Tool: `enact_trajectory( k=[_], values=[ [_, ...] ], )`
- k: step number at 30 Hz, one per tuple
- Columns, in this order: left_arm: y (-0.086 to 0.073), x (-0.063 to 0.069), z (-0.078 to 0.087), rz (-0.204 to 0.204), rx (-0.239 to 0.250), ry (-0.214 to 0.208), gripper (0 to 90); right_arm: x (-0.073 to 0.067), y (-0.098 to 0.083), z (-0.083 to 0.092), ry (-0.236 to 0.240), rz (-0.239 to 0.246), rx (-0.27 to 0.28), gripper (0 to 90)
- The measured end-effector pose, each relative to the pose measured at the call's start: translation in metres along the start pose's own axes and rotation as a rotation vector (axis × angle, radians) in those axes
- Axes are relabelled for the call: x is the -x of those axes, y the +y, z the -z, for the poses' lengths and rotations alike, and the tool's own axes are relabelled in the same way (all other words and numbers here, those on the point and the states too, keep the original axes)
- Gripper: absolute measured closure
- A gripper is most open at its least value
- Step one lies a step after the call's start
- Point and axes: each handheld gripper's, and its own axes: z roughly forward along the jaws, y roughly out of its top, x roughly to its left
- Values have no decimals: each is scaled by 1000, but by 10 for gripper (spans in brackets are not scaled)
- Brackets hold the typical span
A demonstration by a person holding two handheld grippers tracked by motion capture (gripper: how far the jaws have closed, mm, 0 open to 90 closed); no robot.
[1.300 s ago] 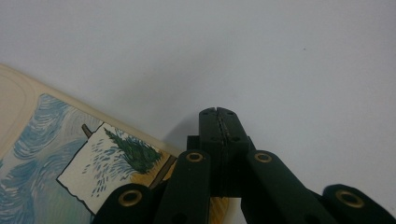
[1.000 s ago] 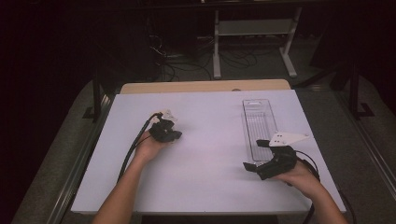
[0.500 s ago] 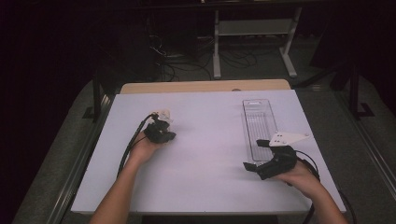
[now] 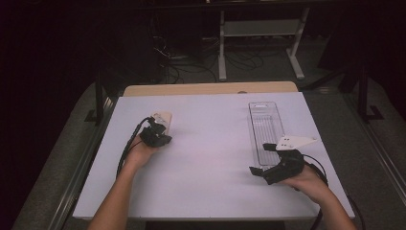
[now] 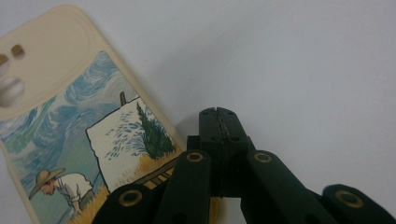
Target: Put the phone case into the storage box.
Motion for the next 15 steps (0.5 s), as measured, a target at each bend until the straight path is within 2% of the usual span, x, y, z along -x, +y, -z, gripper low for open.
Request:
enact_trajectory(
  k=[6, 9, 11, 15],
  values=[
    [-8, -12, 6, 26, 0, 29, 899, 0, 0, 0, 0, -1, 2, 0],
    [-12, -18, 8, 52, 9, 41, 900, 0, 0, 0, 1, -1, 2, 0],
    [-15, -23, 10, 51, 6, 52, 900, 0, 0, 0, 1, -1, 1, 0],
    [-23, -34, 15, 95, 11, 71, 900, 0, 0, 0, 1, -1, 2, 0]
  ],
)
